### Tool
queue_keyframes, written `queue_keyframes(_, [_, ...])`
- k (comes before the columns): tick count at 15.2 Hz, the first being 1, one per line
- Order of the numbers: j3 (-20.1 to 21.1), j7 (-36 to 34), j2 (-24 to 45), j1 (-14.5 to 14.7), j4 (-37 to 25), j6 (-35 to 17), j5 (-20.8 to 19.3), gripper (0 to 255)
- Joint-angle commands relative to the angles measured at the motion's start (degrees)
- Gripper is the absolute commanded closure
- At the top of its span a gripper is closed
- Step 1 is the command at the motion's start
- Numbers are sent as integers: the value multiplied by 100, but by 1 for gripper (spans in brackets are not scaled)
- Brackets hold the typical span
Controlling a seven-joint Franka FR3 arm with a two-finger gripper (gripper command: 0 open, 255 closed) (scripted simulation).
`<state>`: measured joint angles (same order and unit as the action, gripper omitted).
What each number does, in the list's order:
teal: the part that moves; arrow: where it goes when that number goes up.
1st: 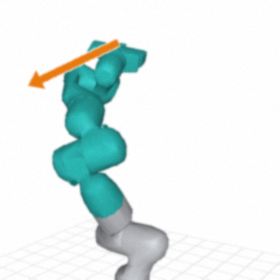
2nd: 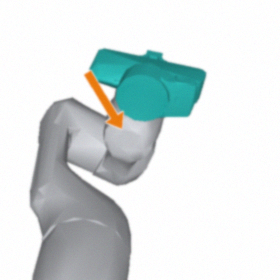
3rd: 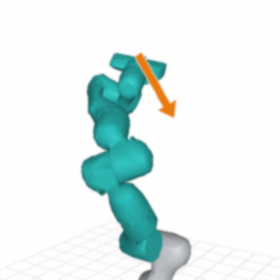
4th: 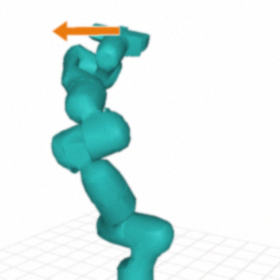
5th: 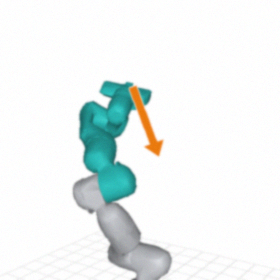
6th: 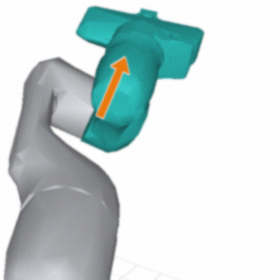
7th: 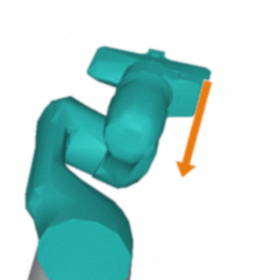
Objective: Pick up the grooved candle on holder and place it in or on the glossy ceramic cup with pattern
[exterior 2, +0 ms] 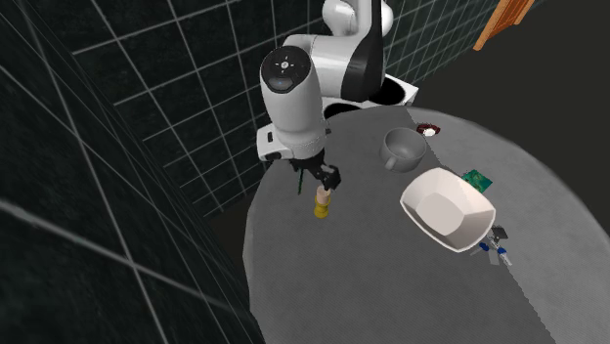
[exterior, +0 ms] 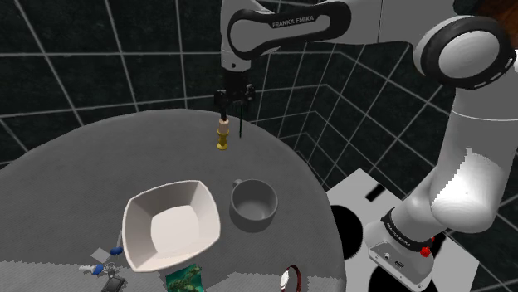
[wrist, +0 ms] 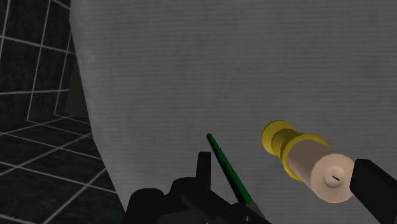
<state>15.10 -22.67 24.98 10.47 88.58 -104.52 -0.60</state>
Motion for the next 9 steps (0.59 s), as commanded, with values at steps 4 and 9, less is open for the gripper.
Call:
queue_keyframes(4, [34,-101,1075,279,-1367,375,-77,0])
queue_keyframes(9, [31,-105,1081,276,-991,-7,-80,0])
